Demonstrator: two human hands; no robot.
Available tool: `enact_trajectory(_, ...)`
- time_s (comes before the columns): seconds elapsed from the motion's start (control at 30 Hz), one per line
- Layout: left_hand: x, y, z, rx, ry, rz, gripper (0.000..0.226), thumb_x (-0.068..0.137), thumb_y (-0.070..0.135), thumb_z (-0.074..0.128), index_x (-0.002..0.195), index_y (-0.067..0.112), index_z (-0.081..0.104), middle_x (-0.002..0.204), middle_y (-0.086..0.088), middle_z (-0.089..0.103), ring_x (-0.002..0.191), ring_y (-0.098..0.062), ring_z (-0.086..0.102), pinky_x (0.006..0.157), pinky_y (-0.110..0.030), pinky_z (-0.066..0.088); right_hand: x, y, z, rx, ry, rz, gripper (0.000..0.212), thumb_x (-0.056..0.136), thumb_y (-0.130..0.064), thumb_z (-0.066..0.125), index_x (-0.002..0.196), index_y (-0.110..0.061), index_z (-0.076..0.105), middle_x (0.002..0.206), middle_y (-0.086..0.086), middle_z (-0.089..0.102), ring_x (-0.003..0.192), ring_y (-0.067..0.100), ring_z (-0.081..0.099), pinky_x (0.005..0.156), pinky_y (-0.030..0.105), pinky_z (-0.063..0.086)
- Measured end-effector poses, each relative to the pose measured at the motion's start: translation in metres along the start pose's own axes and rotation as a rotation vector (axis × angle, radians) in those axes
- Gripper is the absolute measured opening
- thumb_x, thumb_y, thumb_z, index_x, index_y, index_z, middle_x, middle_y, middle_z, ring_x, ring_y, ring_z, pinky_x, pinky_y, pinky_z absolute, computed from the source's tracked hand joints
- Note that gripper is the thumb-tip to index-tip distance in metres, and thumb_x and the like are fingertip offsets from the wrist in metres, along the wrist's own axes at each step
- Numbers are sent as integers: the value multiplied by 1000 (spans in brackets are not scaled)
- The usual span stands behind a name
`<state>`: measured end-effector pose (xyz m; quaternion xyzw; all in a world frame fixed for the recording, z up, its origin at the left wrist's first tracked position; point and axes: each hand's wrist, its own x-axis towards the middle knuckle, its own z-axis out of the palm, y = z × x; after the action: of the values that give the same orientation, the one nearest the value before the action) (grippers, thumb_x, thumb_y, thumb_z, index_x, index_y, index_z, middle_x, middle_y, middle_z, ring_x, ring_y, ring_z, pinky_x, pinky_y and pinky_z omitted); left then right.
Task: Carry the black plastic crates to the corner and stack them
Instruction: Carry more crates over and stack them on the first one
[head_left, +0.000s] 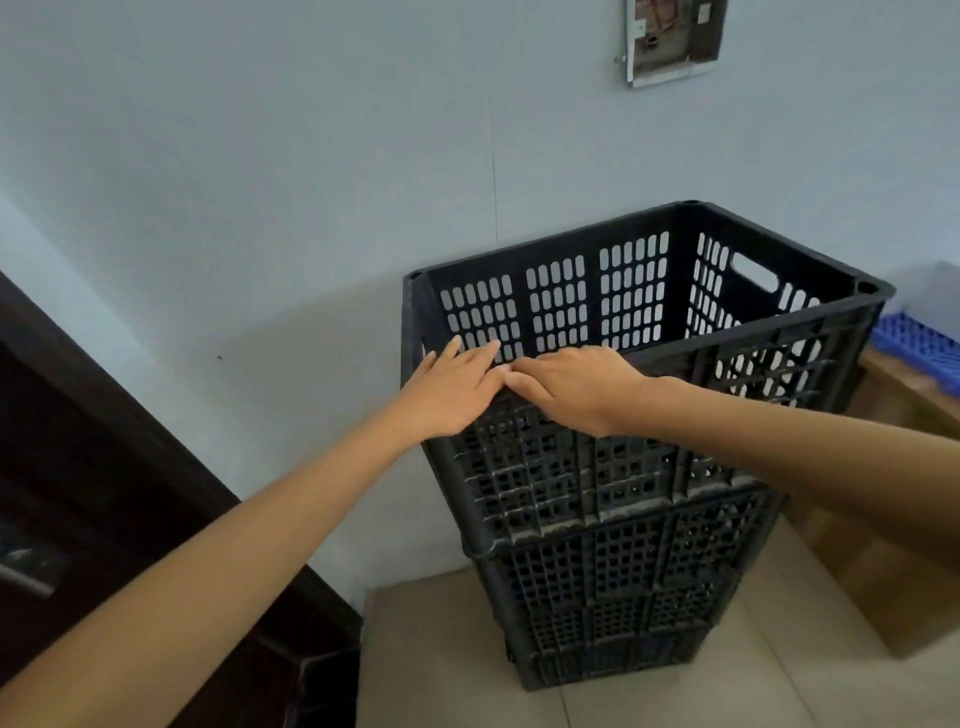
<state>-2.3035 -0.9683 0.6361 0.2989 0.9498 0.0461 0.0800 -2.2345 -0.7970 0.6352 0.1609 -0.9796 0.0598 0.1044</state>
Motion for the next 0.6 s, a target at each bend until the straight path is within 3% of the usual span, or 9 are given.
enact_trajectory(0.07, -5, 5, 8, 2, 33, -20, 54, 102, 49, 7, 153, 34, 19, 161, 10, 18, 151, -18, 7, 122, -45, 6, -7, 0, 11, -69, 151, -14, 54, 98, -56, 8, 106, -27, 54, 82, -5, 65, 74, 20, 63, 63, 33, 40)
enact_trajectory(0.13, -9, 9, 13, 22, 87, -38, 53, 102, 48, 6, 153, 36, 19, 160, 10, 23, 151, -16, 11, 122, -44, 7, -8, -1, 18, -117, 257, -21, 54, 100, -53, 12, 106, -24, 57, 85, -4, 67, 76, 20, 64, 67, 35, 43)
enact_trajectory(0.33, -13, 13, 15, 100, 214, -52, 54, 103, 46, 5, 153, 35, 20, 156, 6, 35, 149, -16, 18, 122, -43, 14, -6, 1, 20, -140, 296, -41, 58, 100, -52, 11, 113, -21, 59, 94, -3, 70, 85, 21, 64, 72, 35, 44)
enact_trajectory(0.43, -14, 13, 21, 147, 290, -47, 53, 103, 45, 6, 153, 35, 24, 150, 4, 45, 148, -18, 25, 120, -43, 21, -6, 2, 28, -157, 374, -38, 54, 101, -49, 19, 108, -18, 62, 86, -1, 70, 77, 22, 65, 65, 33, 41)
enact_trajectory(0.6, -20, 22, 24, 157, 529, -63, 49, 105, 40, 16, 144, 33, 44, 132, 5, 63, 134, -19, 48, 107, -43, 39, -4, 4, 32, -202, 450, -53, 50, 102, -48, 26, 107, -16, 64, 82, -1, 70, 69, 22, 64, 60, 32, 39)
